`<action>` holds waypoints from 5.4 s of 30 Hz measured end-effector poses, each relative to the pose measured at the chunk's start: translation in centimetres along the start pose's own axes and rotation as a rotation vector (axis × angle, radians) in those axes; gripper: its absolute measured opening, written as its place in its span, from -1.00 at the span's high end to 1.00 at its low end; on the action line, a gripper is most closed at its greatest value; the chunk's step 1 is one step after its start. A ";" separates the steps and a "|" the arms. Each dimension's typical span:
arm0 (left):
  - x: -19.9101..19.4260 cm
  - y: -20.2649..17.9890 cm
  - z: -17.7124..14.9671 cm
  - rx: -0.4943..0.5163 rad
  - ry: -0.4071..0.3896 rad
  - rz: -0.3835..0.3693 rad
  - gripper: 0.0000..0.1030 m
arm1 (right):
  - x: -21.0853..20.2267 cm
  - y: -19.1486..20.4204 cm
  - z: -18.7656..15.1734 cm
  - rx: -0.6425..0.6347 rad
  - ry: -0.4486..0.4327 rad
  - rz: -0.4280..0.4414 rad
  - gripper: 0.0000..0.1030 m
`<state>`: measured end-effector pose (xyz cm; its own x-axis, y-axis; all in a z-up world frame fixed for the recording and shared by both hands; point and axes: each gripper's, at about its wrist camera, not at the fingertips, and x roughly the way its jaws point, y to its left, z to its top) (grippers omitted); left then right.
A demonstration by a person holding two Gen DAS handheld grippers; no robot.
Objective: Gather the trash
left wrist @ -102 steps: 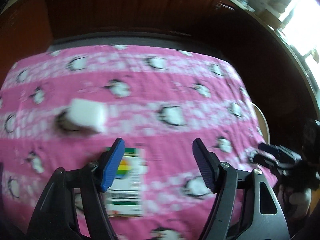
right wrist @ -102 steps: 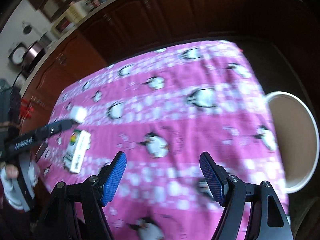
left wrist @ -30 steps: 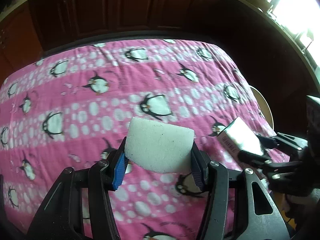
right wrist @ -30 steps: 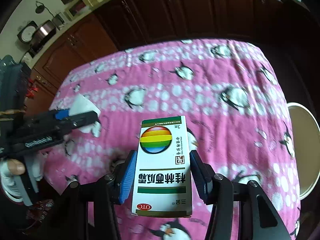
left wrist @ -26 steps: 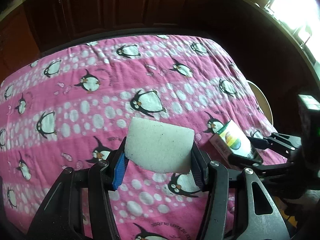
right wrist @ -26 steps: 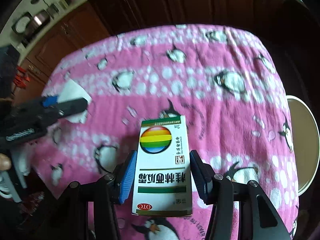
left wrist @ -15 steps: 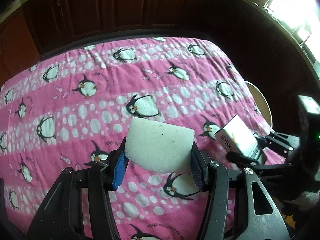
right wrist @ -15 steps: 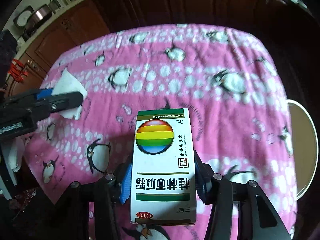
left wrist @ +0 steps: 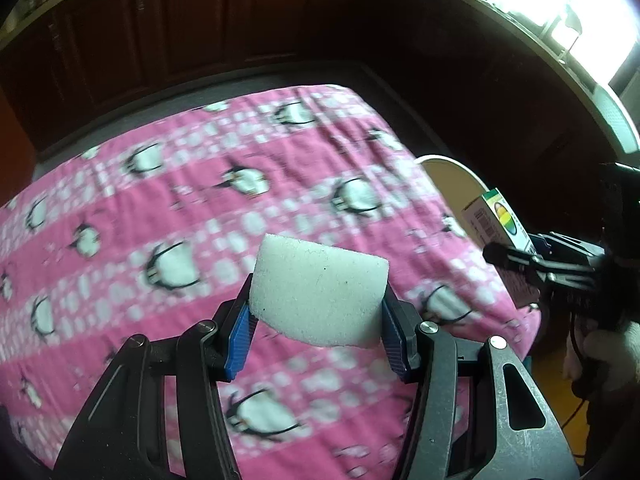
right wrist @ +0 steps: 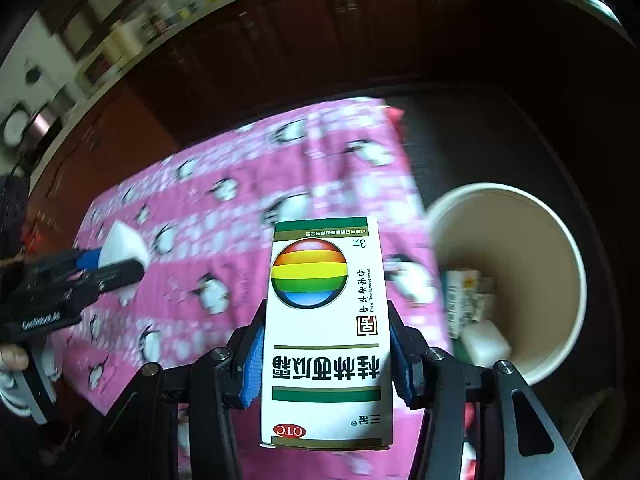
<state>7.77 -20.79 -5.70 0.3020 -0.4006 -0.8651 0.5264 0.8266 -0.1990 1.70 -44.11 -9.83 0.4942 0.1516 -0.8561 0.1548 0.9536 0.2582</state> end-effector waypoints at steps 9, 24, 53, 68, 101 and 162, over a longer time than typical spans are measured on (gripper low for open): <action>3.3 -6.1 3.1 0.075 0.032 -0.113 -0.03 | -1.8 -7.8 0.1 0.148 -0.034 -0.081 0.04; 10.4 -14.5 7.2 0.089 0.113 -0.253 -0.12 | 2.0 -15.3 -0.4 0.317 0.010 -0.120 0.04; 4.7 -12.9 4.5 0.061 -0.127 -0.071 -0.43 | -5.5 -9.9 -2.9 0.319 -0.289 -0.255 -0.49; -3.6 -11.0 0.8 0.144 -0.354 0.044 -0.43 | -10.6 -0.8 -4.6 0.256 -0.460 -0.402 -0.52; -7.2 -11.8 -2.0 0.183 -0.466 0.043 -0.43 | -14.5 2.3 -6.8 0.216 -0.619 -0.467 -0.62; -7.2 -11.8 -2.4 0.191 -0.489 0.060 -0.43 | -14.2 2.4 -6.7 0.201 -0.593 -0.448 -0.63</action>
<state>-2.50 -26.69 1.74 0.6475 -0.5299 -0.5477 0.6182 0.7855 -0.0290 -10.66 -42.26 0.00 0.7148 -0.4566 -0.5297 0.5725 0.8170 0.0683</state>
